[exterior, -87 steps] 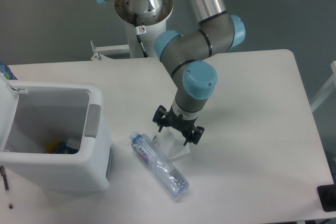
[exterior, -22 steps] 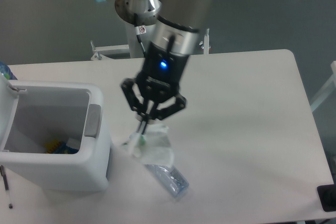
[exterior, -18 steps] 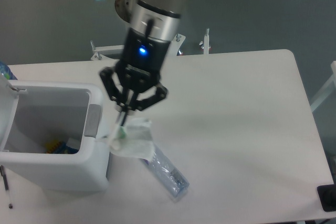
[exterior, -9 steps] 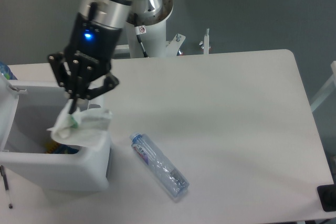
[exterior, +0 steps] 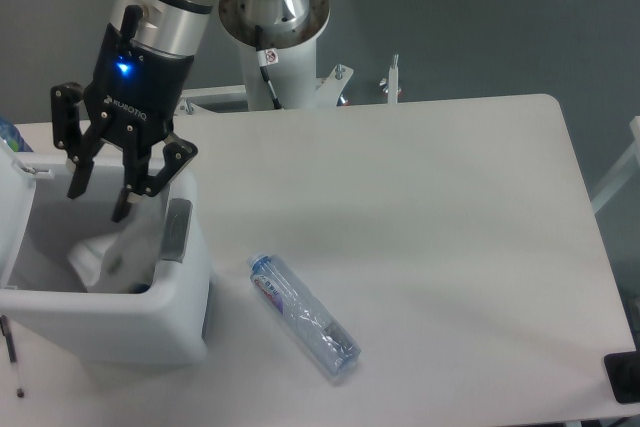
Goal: Place the trash in the trash can
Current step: 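Move the gripper to the cap end of the water bottle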
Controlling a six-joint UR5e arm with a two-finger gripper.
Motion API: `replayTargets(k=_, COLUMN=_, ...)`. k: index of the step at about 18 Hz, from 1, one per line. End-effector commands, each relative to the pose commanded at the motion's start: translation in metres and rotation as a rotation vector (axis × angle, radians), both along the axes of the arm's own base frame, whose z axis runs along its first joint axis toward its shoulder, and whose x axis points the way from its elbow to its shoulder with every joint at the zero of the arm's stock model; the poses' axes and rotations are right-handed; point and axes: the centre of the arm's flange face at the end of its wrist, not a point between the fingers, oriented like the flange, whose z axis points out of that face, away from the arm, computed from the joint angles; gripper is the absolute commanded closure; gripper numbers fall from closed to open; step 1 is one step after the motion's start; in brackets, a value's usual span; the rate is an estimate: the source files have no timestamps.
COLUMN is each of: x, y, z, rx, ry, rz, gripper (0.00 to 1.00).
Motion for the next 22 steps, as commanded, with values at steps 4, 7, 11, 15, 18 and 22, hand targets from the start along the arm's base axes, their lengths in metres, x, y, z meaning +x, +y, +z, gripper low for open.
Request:
replayTargets(k=4, x=-0.013, y=0.004, z=-0.007, rx=-0.009, ry=-0.017, rz=0.024, gripper=0.00)
replayTargets(k=7, x=-0.056, y=-0.004, z=-0.024, rx=-0.044, ry=-0.082, rz=0.141, gripper=0.00)
replayTargets(k=11, x=-0.107, y=-0.007, z=-0.052, rx=-0.081, ry=-0.116, rz=0.213, gripper=0.00)
replayTargets(k=15, x=-0.153, y=-0.012, z=-0.088, rx=-0.132, ry=-0.178, rz=0.303, gripper=0.00)
replayTargets(k=18, x=-0.179, y=-0.013, z=-0.117, rx=-0.190, ry=-0.189, rz=0.360, gripper=0.00)
replayTargets(k=22, x=-0.219, y=0.003, z=-0.140, rx=-0.231, ry=-0.243, rz=0.478, gripper=0.00)
